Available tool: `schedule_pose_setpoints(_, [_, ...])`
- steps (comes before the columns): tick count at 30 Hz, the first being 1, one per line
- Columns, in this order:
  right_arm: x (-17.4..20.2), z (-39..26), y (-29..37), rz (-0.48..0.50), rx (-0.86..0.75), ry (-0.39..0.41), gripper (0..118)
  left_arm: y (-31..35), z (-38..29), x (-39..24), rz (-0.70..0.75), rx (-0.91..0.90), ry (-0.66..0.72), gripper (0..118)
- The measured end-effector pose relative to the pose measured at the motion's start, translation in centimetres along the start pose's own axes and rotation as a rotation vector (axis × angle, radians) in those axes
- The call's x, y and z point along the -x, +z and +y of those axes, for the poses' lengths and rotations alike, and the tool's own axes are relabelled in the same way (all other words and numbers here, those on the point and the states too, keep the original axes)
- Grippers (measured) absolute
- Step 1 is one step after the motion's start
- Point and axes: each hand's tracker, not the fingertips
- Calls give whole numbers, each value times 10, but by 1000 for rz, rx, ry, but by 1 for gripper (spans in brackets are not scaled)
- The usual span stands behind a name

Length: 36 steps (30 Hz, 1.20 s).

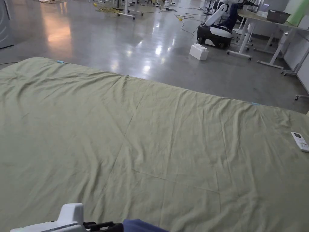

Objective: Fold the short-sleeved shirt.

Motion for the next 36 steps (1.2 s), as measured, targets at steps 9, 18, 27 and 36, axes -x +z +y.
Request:
schedule_pose_setpoints(9, [-8,-6,-5,20,-3,-5,0,-75,-8,27,-237,271,155,85])
schedule_pose_setpoints(18, [-13,-6,-4,48,-15,-13,0,-96,-10,49,-326,280,213,38])
schedule_pose_setpoints(27, [-13,-3,-1,63,-39,24,0,-88,-14,61,-409,265,272,20])
schedule_pose_setpoints(36, [-42,46,21,44,-140,-23,0,-34,26,44,-434,224,205,19])
